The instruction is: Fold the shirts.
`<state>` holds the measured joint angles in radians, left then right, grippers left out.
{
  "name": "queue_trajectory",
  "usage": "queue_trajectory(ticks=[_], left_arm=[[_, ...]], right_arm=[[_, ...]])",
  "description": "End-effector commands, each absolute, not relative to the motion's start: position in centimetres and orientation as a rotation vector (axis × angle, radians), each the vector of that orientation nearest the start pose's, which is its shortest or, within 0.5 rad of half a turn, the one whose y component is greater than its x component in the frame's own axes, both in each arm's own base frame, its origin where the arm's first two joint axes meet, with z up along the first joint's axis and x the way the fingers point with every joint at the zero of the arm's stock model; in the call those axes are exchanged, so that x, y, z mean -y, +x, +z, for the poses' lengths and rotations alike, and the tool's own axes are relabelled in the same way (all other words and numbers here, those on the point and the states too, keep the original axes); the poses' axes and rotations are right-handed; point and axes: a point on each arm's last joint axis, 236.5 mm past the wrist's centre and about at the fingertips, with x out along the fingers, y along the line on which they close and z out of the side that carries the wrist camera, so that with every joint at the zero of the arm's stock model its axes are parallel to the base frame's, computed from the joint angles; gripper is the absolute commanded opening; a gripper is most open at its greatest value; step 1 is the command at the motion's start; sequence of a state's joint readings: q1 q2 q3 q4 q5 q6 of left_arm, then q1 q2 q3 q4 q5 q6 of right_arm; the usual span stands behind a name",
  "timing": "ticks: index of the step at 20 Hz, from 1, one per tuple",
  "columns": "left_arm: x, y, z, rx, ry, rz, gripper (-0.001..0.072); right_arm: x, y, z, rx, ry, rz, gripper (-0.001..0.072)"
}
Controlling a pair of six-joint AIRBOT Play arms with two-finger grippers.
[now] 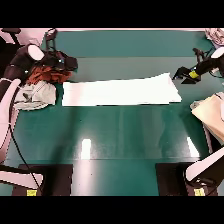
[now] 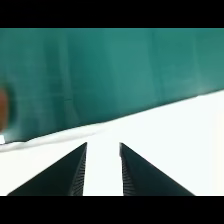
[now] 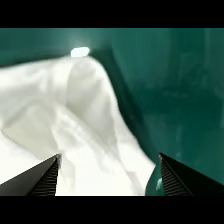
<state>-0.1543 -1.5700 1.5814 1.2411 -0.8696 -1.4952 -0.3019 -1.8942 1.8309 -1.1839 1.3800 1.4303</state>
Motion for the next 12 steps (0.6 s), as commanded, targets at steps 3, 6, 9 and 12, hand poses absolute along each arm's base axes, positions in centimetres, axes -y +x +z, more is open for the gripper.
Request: queue_trajectory(ticks=[3,6,9,12], left_arm=[[18.9,51.6,6.2,-0.910,0.061,-0.405,0.0251],[19.8,51.3,4.5,-0.943,0.072,-0.420,0.0251],[19.8,51.4,4.1,-0.948,0.077,-0.417,0.0251],[19.8,51.8,4.3,-0.931,0.074,-0.415,0.0251]], right_arm=[[5.4,45.2,-6.6,-1.432,0.581,0.297,0.0720],[5.8,44.5,-8.1,-1.387,0.636,0.351,0.0720],[3.8,46.6,-6.0,-1.198,0.871,0.492,0.0720],[1.7,47.4,-4.9,-1.099,0.994,0.575,0.0720]])
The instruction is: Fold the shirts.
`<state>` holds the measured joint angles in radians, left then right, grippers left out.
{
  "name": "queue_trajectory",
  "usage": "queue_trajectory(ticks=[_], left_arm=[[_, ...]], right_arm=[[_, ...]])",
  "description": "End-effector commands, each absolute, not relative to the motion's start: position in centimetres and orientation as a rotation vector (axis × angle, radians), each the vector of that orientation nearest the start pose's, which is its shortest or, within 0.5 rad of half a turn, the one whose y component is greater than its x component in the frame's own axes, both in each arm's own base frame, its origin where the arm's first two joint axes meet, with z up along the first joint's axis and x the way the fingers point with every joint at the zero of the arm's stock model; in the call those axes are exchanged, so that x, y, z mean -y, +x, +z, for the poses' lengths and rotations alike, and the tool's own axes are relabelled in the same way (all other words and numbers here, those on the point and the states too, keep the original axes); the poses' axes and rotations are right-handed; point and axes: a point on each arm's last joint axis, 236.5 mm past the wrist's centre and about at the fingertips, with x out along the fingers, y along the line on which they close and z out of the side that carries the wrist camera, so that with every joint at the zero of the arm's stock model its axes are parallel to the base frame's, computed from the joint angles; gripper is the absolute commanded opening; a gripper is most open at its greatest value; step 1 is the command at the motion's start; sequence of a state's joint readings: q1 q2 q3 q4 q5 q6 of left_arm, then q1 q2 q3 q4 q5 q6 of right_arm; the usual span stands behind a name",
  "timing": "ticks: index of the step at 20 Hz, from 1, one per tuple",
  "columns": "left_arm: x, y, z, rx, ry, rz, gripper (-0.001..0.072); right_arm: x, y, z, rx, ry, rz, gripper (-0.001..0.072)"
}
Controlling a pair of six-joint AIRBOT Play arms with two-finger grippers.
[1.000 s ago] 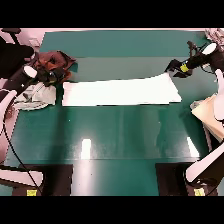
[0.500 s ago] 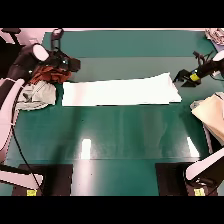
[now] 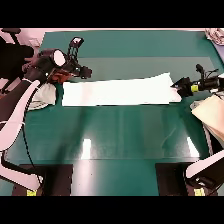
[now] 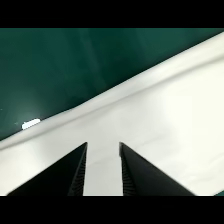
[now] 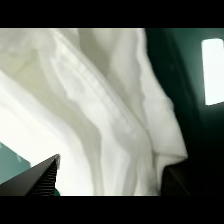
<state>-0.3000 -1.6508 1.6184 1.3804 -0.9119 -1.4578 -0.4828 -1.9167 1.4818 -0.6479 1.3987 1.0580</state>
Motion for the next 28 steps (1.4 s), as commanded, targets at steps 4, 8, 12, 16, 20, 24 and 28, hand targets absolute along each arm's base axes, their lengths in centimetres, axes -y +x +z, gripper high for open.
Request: queue_trajectory(ticks=[4,8,12,16,20,24,28], left_arm=[[19.9,51.9,3.8,-0.936,0.073,-0.414,0.0249],[20.0,51.9,0.6,-1.001,0.075,-0.411,0.0230],[21.1,51.5,-3.4,-1.081,0.020,-0.429,0.0064],[22.3,50.6,-6.0,-1.150,-0.054,-0.451,0.0058],[22.5,50.1,-6.7,-1.179,-0.065,-0.457,0.0026],[23.5,49.4,-7.5,-1.212,-0.098,-0.474,0.0026],[25.2,48.4,-8.6,-1.222,-0.074,-0.497,0.0026]], right_arm=[[-1.1,45.4,-7.5,-1.237,0.882,0.590,0.0701],[-3.4,46.8,-6.9,-1.246,0.833,0.590,0.0377],[-6.7,47.3,-3.1,-1.285,0.817,0.665,0.0027],[-11.0,47.6,1.9,-1.280,0.779,0.694,0.0027],[-16.0,46.5,6.8,-1.293,0.773,0.717,0.0026],[-22.0,45.2,12.2,-1.288,0.773,0.751,0.0025],[-28.7,45.4,18.8,-1.167,0.796,0.803,0.0025]])
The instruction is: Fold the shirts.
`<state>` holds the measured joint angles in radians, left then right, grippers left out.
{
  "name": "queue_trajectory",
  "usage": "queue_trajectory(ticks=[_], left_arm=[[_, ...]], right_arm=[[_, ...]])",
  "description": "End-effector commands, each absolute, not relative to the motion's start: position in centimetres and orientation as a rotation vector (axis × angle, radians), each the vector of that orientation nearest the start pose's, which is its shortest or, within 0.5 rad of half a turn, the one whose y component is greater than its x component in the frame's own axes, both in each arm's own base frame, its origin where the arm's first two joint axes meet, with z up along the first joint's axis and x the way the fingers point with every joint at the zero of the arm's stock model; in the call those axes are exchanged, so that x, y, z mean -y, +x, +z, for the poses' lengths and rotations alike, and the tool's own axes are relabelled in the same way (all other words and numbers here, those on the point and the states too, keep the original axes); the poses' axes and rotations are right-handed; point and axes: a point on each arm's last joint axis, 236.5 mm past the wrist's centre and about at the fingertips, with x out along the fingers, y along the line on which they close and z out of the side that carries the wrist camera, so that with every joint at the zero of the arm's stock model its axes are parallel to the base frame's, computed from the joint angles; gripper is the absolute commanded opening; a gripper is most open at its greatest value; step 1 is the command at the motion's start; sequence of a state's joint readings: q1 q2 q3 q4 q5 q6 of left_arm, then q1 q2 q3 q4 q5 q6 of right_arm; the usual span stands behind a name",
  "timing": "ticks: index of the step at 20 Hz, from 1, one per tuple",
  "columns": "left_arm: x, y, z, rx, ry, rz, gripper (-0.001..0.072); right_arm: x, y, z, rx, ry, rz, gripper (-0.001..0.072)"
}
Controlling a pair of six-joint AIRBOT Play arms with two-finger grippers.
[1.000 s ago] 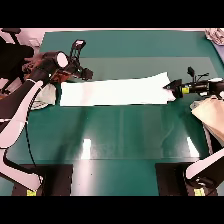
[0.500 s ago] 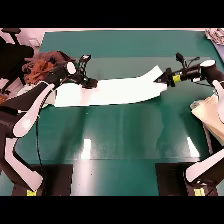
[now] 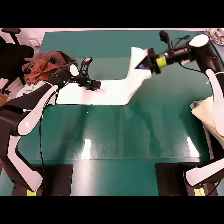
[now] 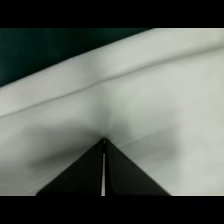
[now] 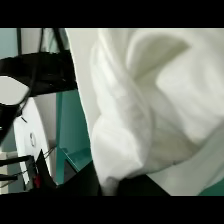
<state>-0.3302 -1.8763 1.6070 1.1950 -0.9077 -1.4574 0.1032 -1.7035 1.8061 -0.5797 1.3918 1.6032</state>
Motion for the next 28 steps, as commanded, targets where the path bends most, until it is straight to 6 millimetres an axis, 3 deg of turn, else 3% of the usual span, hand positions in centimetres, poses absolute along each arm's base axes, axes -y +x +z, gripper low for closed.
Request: queue_trajectory(ticks=[1,3,6,8,10,12,16,19,21,23,24,25,26,27,28], left_arm=[[25.7,48.2,-8.7,-1.224,-0.067,-0.506,0.0026],[26.5,48.1,-8.6,-1.212,-0.065,-0.513,0.0026],[26.6,48.5,-7.6,-1.208,-0.121,-0.483,0.0026],[26.7,49.3,-4.7,-1.153,-0.133,-0.483,0.0026],[26.2,50.2,-0.2,-1.076,-0.115,-0.491,0.0026],[23.0,51.2,4.4,-1.010,-0.061,-0.429,0.0027],[13.2,52.2,13.1,-0.909,-0.010,-0.212,0.0026],[6.9,51.5,18.6,-0.836,0.002,-0.077,0.0026],[4.5,50.1,21.4,-0.809,-0.013,-0.028,0.0027],[3.7,48.6,22.9,-0.808,-0.017,-0.013,0.0027],[3.6,47.9,23.2,-0.817,-0.015,-0.010,0.0027],[3.5,47.2,23.3,-0.831,-0.015,-0.009,0.0027],[3.5,46.7,23.4,-0.841,-0.015,-0.008,0.0027],[3.4,46.3,23.4,-0.851,-0.015,-0.007,0.0027],[3.4,46.1,23.3,-0.860,-0.014,-0.005,0.0027]], right_arm=[[-30.4,45.5,20.3,-1.124,0.811,0.819,0.0025],[-33.0,45.2,21.9,-1.091,0.822,0.851,0.0025],[-35.5,44.2,20.0,-1.177,0.814,0.876,0.0025],[-36.6,43.8,17.8,-1.239,0.802,0.877,0.0025],[-37.3,43.7,16.4,-1.274,0.800,0.875,0.0025],[-38.3,43.3,15.8,-1.285,0.795,0.882,0.0025],[-40.8,42.9,16.0,-1.251,0.804,0.898,0.0025],[-44.0,43.6,13.8,-1.234,0.843,0.879,0.0024],[-47.0,44.3,10.8,-1.221,0.887,0.850,0.0026],[-50.8,44.9,7.9,-1.211,1.019,0.822,0.0028],[-52.7,45.4,6.6,-1.196,1.118,0.802,0.0073],[-54.4,45.8,5.3,-1.173,1.217,0.782,0.0230],[-55.8,46.5,3.9,-1.137,1.312,0.750,0.0430],[-57.0,47.2,2.4,-1.086,1.373,0.729,0.0484],[-58.1,47.4,1.6,-1.059,1.435,0.729,0.0484]])
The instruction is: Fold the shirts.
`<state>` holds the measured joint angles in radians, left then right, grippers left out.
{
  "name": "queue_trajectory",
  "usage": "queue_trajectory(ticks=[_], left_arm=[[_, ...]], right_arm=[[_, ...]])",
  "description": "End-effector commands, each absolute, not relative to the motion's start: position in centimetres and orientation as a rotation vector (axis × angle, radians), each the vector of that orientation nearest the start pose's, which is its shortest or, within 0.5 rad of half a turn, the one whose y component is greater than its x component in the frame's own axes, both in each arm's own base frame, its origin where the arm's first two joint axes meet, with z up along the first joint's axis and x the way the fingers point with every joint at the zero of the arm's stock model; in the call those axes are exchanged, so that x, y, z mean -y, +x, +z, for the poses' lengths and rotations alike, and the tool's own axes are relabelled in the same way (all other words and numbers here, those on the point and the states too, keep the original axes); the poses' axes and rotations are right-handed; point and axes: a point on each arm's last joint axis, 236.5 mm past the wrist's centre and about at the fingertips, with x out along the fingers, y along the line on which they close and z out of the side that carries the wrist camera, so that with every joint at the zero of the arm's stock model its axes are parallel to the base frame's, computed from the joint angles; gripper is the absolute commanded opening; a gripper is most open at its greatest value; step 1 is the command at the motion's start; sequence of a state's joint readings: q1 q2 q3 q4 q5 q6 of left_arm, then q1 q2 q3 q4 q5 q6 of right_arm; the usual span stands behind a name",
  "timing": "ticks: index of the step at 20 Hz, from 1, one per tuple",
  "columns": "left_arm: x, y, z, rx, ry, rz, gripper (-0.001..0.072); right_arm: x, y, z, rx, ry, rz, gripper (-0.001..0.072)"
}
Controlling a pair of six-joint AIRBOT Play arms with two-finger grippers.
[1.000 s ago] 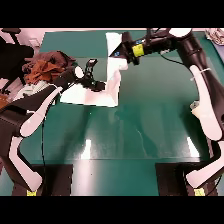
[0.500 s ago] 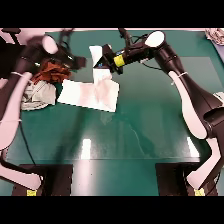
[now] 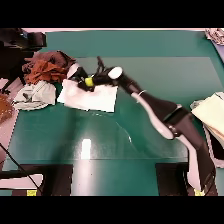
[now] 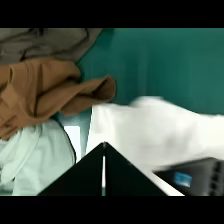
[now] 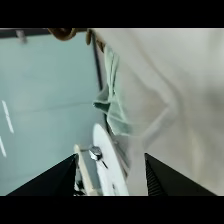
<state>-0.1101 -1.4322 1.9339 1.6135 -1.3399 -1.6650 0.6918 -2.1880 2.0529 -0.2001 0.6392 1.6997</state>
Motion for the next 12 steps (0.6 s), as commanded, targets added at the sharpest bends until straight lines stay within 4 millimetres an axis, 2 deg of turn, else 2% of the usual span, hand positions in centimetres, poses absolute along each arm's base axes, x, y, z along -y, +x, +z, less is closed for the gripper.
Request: queue_trajectory(ticks=[1,2,3,4,6,7,8,10,11,12], left_arm=[[3.4,46.1,23.2,-0.864,-0.014,-0.005,0.0027],[3.4,46.0,23.2,-0.866,-0.014,-0.005,0.0027],[3.4,46.0,23.1,-0.868,-0.013,-0.005,0.0027],[3.4,45.9,23.1,-0.872,-0.014,-0.004,0.0027],[3.3,45.4,22.7,-0.899,-0.012,-0.002,0.0027],[3.3,45.1,22.4,-0.918,-0.012,-0.001,0.0027],[3.2,44.7,22.1,-0.938,-0.011,0.001,0.0027],[3.3,44.2,21.8,-0.963,-0.013,-0.001,0.0027],[3.5,44.1,21.7,-0.969,-0.020,-0.006,0.0027],[3.5,44.0,21.6,-0.974,-0.024,-0.004,0.0027]], right_arm=[[-58.8,47.3,1.7,-1.044,1.478,0.763,0.0485],[-58.9,47.2,2.3,-1.018,1.479,0.823,0.0485],[-58.2,47.3,3.3,-0.995,1.463,0.886,0.0475],[-56.7,47.7,4.3,-0.983,1.425,0.929,0.0442],[-52.1,49.1,6.3,-0.964,1.285,0.978,0.0441],[-48.9,49.7,6.6,-0.996,1.186,0.962,0.0441],[-45.2,50.1,6.0,-1.053,1.057,0.908,0.0441],[-36.8,49.3,3.0,-1.216,0.780,0.733,0.0448],[-33.0,48.3,1.7,-1.292,0.661,0.659,0.0452],[-29.6,47.0,0.7,-1.355,0.578,0.605,0.0550]])
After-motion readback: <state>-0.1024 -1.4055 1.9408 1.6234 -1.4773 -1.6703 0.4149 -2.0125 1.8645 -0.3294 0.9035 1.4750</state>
